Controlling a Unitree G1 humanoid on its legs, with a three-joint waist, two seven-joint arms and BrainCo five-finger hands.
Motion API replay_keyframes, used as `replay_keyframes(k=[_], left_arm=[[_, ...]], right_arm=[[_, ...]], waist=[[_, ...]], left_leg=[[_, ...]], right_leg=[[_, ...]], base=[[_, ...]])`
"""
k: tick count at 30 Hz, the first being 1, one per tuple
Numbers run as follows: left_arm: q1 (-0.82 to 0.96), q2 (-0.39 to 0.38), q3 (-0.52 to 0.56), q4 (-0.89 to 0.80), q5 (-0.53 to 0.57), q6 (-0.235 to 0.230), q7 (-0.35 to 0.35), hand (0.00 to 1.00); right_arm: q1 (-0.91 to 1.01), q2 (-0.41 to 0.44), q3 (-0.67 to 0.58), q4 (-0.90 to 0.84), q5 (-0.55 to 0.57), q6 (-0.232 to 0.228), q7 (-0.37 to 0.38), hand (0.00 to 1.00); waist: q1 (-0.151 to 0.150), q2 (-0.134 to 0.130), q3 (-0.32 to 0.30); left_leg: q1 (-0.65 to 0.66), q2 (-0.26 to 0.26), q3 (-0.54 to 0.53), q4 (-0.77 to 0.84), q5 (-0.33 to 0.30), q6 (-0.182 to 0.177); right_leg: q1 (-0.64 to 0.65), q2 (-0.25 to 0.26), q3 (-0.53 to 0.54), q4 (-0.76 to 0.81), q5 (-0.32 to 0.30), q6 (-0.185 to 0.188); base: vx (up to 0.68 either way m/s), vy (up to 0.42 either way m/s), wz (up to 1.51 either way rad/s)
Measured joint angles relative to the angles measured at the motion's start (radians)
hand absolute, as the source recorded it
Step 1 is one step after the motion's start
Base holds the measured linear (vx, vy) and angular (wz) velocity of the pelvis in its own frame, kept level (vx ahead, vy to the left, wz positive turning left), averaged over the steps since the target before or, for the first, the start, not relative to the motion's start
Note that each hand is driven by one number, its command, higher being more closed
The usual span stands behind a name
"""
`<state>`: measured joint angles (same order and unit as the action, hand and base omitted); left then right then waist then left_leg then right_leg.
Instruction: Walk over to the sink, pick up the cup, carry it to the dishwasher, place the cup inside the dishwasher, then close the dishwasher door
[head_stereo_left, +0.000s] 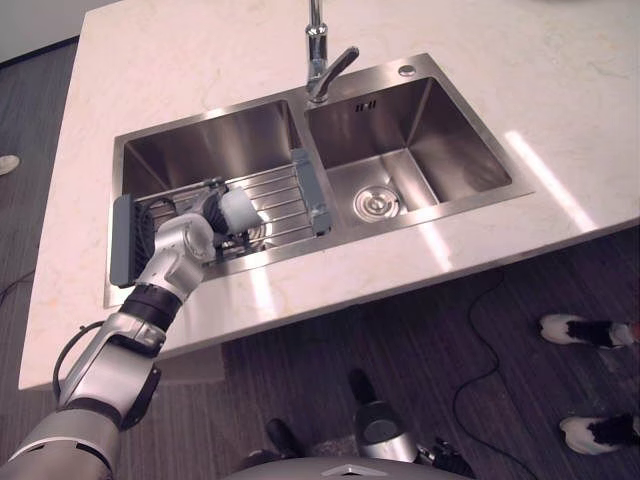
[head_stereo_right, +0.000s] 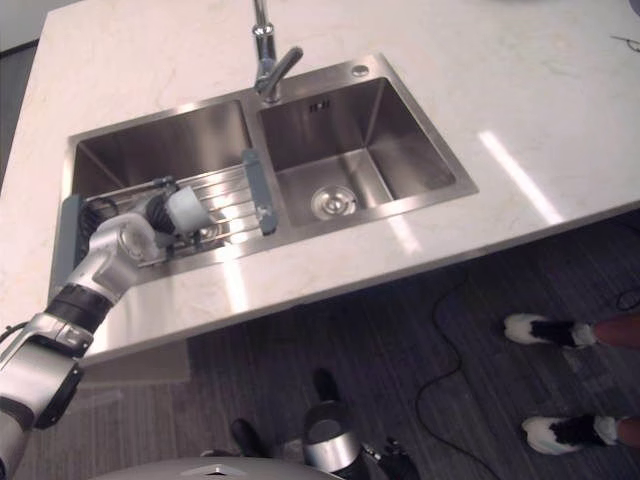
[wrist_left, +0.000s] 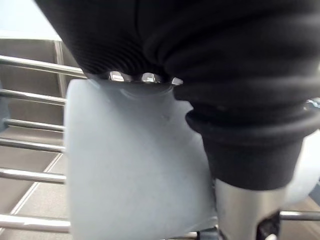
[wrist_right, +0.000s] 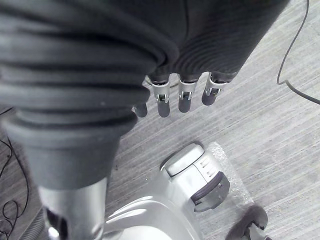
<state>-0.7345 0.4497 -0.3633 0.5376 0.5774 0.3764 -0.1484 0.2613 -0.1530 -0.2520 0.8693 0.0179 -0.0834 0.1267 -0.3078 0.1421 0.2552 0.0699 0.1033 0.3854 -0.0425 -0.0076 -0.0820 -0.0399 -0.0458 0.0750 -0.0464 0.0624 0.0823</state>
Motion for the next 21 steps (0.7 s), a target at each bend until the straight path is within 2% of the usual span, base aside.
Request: replay_keyframes(k=[12, 21], left_arm=[[-0.058, -0.019, 0.085, 0.101, -0.041, 0.005, 0.058, 0.00], [-0.059, -0.029, 0.088, 0.120, -0.044, 0.006, 0.080, 0.00]], right_arm=[[-0.016, -0.015, 0.015, -0.027, 0.006, 0.010, 0.004, 0.00], [-0.034, -0.034, 0.043, -0.027, 0.006, 0.031, 0.004, 0.00]], waist=[[-0.006, 0.011, 0.035], [-0.006, 0.009, 0.036]], left_leg=[[-0.016, 0.003, 0.026, 0.006, 0.002, 0.002], [-0.015, 0.003, 0.024, 0.006, 0.005, 0.004]], right_leg=[[-0.031, 0.003, 0.027, 0.007, 0.012, 0.002], [-0.028, 0.001, 0.024, 0.006, 0.013, 0.003]], base=[[-0.02, -0.006, -0.07], [0.00, 0.000, 0.00]])
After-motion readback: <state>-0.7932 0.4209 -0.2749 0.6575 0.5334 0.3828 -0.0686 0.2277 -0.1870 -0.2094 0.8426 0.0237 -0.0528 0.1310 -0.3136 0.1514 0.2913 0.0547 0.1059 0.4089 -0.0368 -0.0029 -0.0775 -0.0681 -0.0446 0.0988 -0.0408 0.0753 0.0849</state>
